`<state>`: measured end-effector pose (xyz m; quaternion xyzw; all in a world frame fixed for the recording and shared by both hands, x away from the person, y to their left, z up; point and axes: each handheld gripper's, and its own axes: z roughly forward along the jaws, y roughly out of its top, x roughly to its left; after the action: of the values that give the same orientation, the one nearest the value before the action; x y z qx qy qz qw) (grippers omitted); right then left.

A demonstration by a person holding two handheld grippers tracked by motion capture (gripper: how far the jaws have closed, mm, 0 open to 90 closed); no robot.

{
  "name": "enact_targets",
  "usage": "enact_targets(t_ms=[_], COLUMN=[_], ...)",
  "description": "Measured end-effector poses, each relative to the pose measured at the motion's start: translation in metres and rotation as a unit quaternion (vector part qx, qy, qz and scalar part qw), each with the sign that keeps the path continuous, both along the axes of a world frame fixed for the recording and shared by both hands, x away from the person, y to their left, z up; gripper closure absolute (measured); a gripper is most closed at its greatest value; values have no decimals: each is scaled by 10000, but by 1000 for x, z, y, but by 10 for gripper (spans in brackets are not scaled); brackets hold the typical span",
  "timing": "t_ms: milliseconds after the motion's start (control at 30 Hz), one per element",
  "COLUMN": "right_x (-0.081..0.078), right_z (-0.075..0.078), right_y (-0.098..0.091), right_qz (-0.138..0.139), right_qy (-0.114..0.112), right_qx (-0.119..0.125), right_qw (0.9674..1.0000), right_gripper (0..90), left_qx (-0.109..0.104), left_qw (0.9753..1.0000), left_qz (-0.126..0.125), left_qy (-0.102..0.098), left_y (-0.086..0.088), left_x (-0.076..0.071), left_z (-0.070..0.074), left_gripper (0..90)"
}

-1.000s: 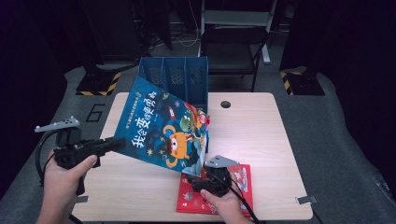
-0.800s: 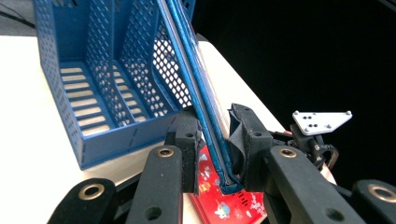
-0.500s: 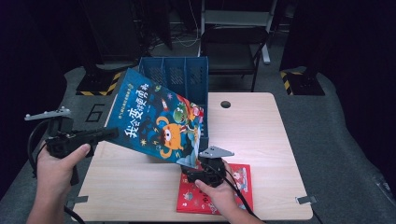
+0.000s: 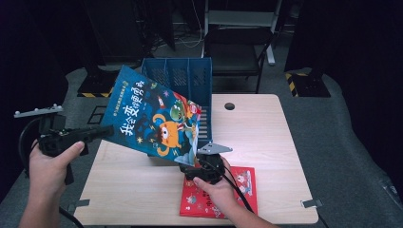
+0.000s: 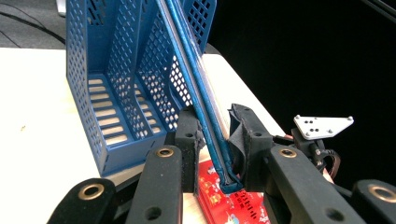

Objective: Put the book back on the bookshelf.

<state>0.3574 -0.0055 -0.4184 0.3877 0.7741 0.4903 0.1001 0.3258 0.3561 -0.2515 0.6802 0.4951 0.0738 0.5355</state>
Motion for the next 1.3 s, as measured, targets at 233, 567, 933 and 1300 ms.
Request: enact_targets(t_ms=[233,567,933,1300], right_x=[4,9,13,16], right_z=[2,2,0,-2], right_y=[6,12,20,29], right_qz=[20,115,154,212], right_qy=[0,-21,29,45], right_qx=[-10,-23,10,37], right_qw=[10000,9999,9999,9998], right_gripper=[239,240,241,242], left_qx=[-8,9,6,1], left_qw=[10000,9999,9997,9993], left_qz=[58,149,260,358], left_qy=[25,19,46,86], left_y=[5,10,17,25], left_x=[1,2,4,3], left_z=[2,3,2,0], left_gripper=[740,739,737,736])
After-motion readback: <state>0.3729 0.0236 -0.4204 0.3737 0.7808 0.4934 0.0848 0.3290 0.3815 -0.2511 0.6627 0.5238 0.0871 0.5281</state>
